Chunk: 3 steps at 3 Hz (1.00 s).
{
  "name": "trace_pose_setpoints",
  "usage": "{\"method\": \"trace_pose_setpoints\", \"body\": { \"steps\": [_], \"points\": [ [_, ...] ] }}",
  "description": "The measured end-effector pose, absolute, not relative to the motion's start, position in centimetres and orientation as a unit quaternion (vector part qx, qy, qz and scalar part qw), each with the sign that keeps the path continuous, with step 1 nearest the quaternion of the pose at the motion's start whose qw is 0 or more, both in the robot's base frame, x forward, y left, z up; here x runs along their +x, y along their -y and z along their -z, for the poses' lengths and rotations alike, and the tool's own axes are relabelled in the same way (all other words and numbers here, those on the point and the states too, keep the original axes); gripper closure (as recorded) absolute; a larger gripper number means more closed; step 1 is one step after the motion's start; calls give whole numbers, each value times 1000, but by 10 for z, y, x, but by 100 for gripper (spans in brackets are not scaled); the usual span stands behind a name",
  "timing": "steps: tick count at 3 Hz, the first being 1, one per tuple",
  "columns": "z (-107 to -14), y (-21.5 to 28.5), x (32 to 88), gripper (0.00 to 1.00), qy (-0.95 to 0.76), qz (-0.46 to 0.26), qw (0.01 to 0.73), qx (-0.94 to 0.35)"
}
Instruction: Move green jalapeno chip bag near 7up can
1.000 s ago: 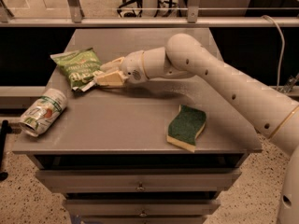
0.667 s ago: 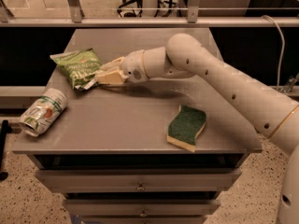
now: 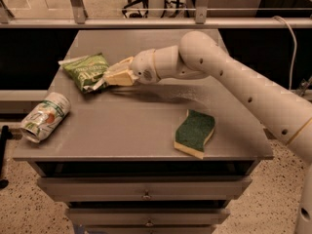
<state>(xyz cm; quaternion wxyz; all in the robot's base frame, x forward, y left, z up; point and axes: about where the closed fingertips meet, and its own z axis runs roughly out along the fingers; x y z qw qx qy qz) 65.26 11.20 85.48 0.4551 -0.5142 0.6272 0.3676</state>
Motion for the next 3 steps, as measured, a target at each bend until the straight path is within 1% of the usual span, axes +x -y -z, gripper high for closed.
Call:
{"method": "trace_pose_setpoints", "body": {
  "steps": [1, 2, 3],
  "points": [
    [-865, -103, 645, 100, -621, -368, 454, -523],
    [-881, -75, 609, 100, -614, -372, 441, -538],
    [-882, -71, 601, 100, -615, -375, 439, -536]
  ]
}}
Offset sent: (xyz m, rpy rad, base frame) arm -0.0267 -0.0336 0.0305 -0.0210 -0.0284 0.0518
